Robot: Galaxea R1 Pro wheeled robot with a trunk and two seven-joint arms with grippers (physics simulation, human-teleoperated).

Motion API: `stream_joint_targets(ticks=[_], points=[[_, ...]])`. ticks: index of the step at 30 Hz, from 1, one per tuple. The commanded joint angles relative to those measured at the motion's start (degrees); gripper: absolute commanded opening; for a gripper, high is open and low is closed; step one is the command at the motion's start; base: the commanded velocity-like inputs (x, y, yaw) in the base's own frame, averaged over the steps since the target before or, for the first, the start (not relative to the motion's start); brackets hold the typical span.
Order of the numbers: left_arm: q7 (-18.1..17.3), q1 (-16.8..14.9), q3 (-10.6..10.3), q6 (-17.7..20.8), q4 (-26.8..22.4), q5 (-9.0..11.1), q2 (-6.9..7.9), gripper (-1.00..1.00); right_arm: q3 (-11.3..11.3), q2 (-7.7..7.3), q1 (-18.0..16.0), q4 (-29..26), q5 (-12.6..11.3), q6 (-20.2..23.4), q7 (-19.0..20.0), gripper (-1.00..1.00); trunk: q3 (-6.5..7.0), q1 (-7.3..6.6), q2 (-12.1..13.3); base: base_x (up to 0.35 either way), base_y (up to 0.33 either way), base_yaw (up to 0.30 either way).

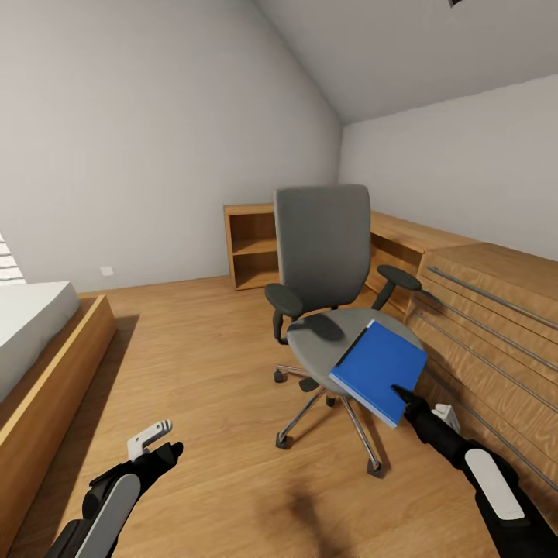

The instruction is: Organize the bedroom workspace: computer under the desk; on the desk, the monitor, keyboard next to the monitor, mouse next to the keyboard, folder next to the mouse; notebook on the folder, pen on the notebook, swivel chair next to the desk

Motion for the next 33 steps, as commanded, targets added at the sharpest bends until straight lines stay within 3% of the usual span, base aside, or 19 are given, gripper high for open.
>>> stream_joint_targets(ticks=[1,6,12,24,25,33], points=[[0.6,0.0,-0.1,0.0,-0.1,0.5,0.06,1.0,-0.1,0.03,0.0,0.0,-0.2,0.6,0.1,1.0,-0.06,-0.01,0.0,0.0,0.0,0.0],[0.6,-0.1,-0.1,0.0,-0.1,0.5,0.06,1.0,0.9,0.07,0.0,0.0,-0.2,1.7,1.0,1.0,-0.06,-0.01,0.0,0.0,0.0,0.0],[0.6,0.0,-0.1,0.0,-0.1,0.5,0.06,1.0,3.8,-0.01,0.0,-0.2,-0.2,1.8,4.1,1.0,-0.06,-0.01,0.0,0.0,0.0,0.0],[0.5,0.0,-0.2,0.0,-0.1,0.5,0.06,1.0,4.2,-0.01,0.0,-0.3,-0.1,1.9,5.4,1.0,-0.06,-0.01,0.0,0.0,0.0,0.0],[0.5,-0.1,-0.2,0.0,-0.1,0.6,0.06,1.0,4.6,-0.03,0.0,-0.4,-0.1,1.9,5.6,-1.0,-0.06,-0.01,0.0,0.0,0.0,0.0],[0.5,0.0,-0.2,0.0,-0.1,0.6,0.06,1.0,6.2,-0.12,0.0,-0.4,-0.1,1.9,6.0,-1.0,-0.06,-0.01,0.0,0.0,0.0,0.0]])
